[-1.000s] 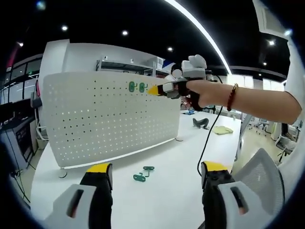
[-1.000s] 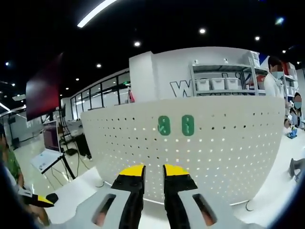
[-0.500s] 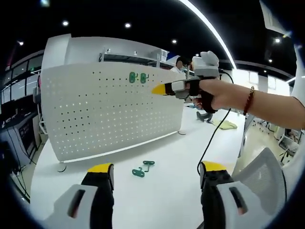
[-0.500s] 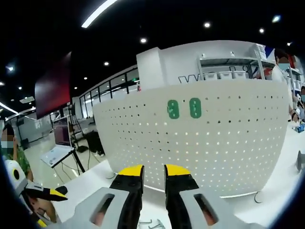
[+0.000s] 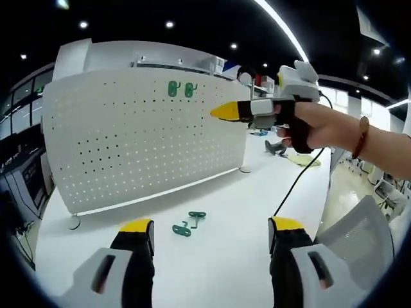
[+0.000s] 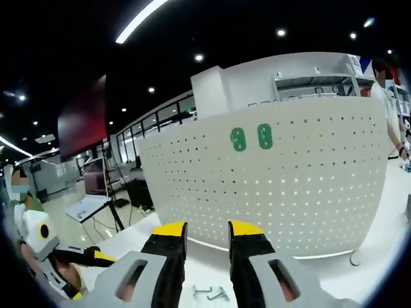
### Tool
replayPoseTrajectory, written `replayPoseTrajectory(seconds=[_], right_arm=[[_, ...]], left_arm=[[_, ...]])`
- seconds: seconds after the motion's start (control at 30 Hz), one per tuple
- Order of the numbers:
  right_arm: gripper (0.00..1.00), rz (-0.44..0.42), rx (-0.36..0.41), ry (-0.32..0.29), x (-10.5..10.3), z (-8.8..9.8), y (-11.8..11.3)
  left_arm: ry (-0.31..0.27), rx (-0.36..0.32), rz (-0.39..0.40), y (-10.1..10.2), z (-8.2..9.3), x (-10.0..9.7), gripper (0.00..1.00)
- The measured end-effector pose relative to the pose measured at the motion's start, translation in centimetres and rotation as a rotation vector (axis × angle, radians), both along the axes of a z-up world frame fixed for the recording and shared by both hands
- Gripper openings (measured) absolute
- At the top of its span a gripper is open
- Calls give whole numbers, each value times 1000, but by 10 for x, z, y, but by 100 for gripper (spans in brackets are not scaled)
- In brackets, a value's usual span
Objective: Insert the hook assembly into the mounting plate slot until the hook locks in place.
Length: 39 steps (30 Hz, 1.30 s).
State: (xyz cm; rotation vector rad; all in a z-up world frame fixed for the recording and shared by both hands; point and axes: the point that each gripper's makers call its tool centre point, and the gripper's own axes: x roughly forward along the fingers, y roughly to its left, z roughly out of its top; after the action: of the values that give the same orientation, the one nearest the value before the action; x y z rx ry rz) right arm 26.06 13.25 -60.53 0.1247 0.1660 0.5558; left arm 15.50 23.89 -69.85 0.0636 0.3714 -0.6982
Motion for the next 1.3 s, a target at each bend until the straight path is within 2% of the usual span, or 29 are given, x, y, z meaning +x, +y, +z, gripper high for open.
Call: replayPoseTrajectory(seconds=[0.07, 0.63, 0.73, 0.83, 0.9, 0.97, 1.13, 1.3], right_arm=[[27, 2, -5, 1, -2, -4, -2], [33, 19, -24, 31, -17, -30, -16], [33, 31, 5, 37, -18, -31, -17], [33, 18, -8, 42, -19, -35, -21], [33, 9, 19, 68, -22, -38, -22], [33, 2, 12, 54, -24, -39, -23], [33, 5, 18, 84, -32, -48, -23], [33, 7, 15, 92, -35, -51, -26]], left_arm=[[19, 20, 1, -2, -7, 2, 73], [108, 39, 22, -10, -36, 24, 68], [123, 52, 23, -11, -42, 27, 68], [142, 54, 28, -11, -47, 30, 67], [150, 58, 29, -11, -51, 32, 67], [171, 71, 26, -12, -58, 33, 67], [213, 82, 31, -12, -72, 36, 65], [233, 81, 27, -15, -78, 39, 65]])
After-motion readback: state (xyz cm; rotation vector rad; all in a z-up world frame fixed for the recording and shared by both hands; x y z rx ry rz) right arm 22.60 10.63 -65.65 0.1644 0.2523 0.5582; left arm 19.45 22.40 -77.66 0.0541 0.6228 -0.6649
